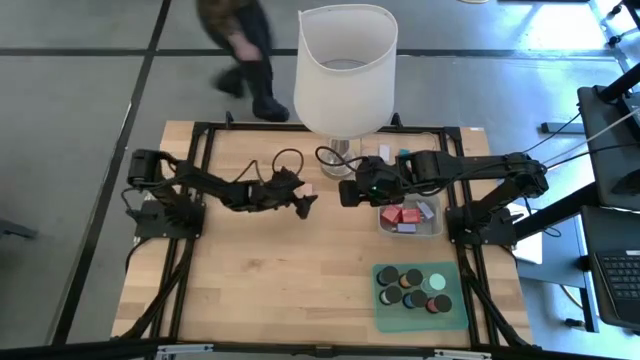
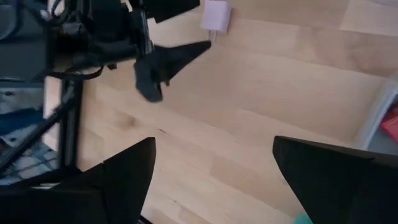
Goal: Pick & Place Office items
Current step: Put the pink charger adapter into the gray bin
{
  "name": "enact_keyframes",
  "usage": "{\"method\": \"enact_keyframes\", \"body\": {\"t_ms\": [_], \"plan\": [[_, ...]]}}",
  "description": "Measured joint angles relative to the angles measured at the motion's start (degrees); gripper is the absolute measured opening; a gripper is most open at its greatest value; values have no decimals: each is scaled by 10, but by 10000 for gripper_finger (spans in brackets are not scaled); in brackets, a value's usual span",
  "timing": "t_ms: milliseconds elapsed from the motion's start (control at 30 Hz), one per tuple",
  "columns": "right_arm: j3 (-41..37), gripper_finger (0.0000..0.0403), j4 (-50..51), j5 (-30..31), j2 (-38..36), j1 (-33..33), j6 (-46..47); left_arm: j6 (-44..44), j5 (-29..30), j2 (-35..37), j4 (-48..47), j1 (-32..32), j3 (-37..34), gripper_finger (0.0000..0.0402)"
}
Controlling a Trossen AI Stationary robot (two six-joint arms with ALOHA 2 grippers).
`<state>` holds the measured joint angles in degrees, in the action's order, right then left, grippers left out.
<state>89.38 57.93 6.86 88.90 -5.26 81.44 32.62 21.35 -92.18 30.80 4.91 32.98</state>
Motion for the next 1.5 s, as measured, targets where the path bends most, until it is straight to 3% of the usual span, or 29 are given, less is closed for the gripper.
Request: {"method": "enact_keyframes", "body": {"t_ms": [133,300,400,533,767,967,1167,1300,1500], "plan": [[0,327,22,-3,0,0,-22,32,68,-40,-81,-2,53,347],[0,327,56,-25,0,0,-61,132,157,-73,-271,-4,151,347],[0,327,71,-43,0,0,-86,210,152,-94,-365,0,207,347],[0,327,73,-49,0,0,-114,252,125,-129,-428,2,265,347],[0,327,75,-51,0,0,-146,343,122,-179,-542,0,314,347],[0,327,83,-58,0,0,-163,405,83,-186,-549,4,313,347],[0,327,84,-59,0,0,-180,402,67,-185,-548,10,313,340],[0,327,84,-61,0,0,-185,402,65,-185,-553,10,313,306],[0,327,83,-65,0,0,-193,402,73,-186,-549,10,312,222]]}}
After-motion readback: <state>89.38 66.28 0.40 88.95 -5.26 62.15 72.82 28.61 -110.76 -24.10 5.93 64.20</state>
